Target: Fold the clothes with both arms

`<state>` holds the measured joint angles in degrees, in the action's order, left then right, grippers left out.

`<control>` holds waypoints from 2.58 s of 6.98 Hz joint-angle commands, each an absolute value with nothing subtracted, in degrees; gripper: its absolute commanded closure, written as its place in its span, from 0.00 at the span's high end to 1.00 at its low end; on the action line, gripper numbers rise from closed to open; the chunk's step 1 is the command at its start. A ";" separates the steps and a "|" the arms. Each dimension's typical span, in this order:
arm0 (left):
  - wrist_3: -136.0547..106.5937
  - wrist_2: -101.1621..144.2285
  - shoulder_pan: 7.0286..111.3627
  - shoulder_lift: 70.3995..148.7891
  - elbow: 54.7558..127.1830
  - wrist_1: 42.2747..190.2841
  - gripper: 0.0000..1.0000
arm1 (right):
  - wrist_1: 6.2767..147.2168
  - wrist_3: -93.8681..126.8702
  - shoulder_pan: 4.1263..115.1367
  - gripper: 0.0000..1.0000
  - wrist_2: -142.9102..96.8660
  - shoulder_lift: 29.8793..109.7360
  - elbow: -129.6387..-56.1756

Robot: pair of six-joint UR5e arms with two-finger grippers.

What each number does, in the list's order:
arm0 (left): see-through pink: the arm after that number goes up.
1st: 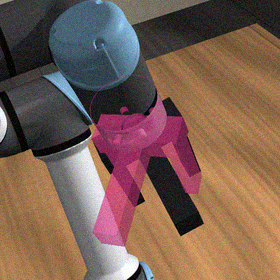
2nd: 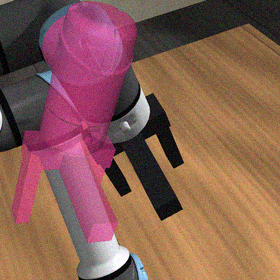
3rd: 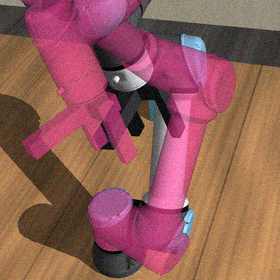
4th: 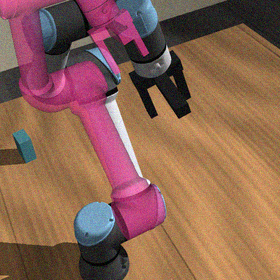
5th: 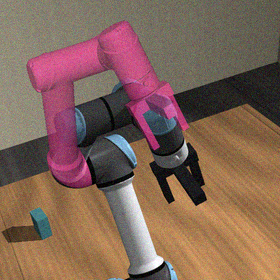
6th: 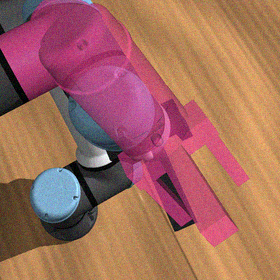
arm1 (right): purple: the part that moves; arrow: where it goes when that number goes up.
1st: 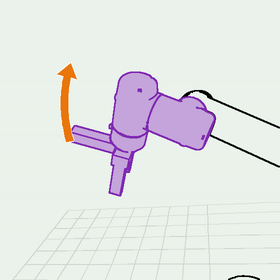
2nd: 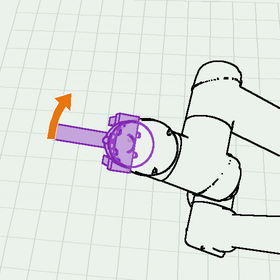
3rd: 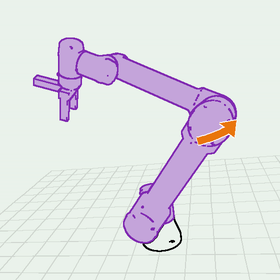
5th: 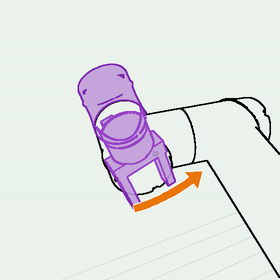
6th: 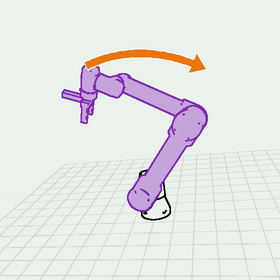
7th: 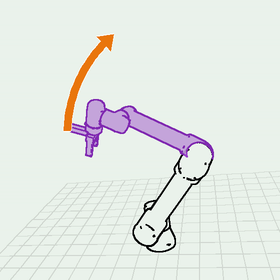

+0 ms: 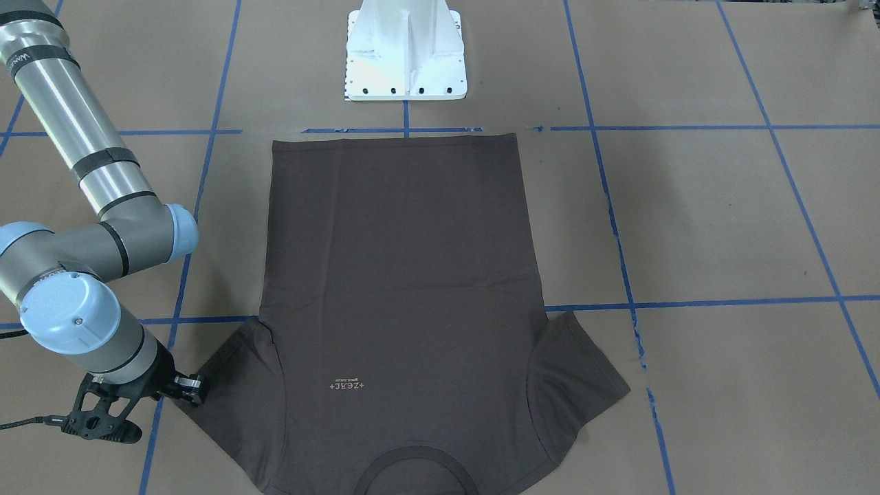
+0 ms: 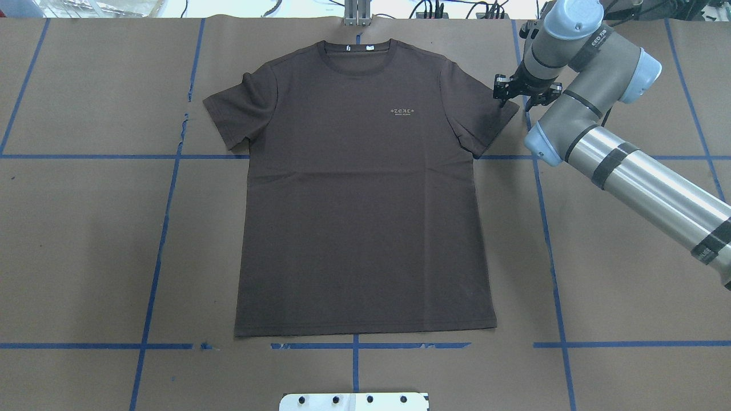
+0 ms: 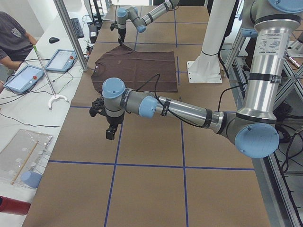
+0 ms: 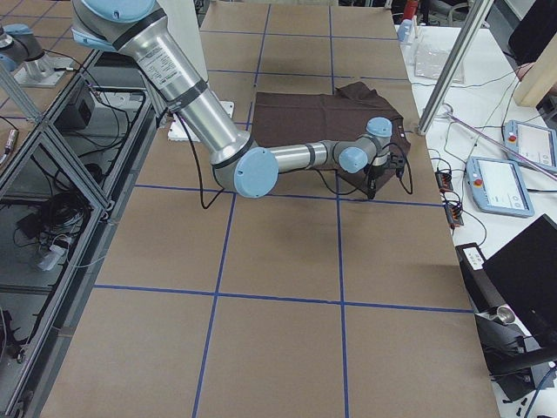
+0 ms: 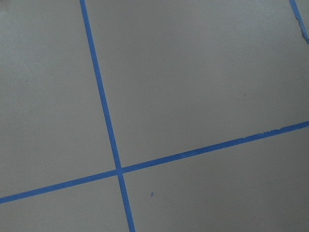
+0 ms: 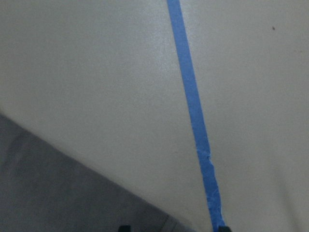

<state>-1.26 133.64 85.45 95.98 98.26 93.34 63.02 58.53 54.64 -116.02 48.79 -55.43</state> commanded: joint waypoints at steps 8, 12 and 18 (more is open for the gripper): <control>-1.32 133.68 85.43 96.15 98.62 93.78 1.00 | 62.84 74.35 45.80 0.00 -111.89 37.53 -56.18; -8.98 142.63 80.28 97.28 98.17 100.27 1.00 | 55.37 74.35 45.78 1.00 -107.16 32.18 -46.14; -49.24 124.23 56.53 123.63 72.95 118.30 0.99 | 55.63 73.57 54.83 1.00 -116.15 50.32 -66.84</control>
<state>-41.53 130.59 60.63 119.14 81.77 110.75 55.57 74.04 52.94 -112.24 45.24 -60.95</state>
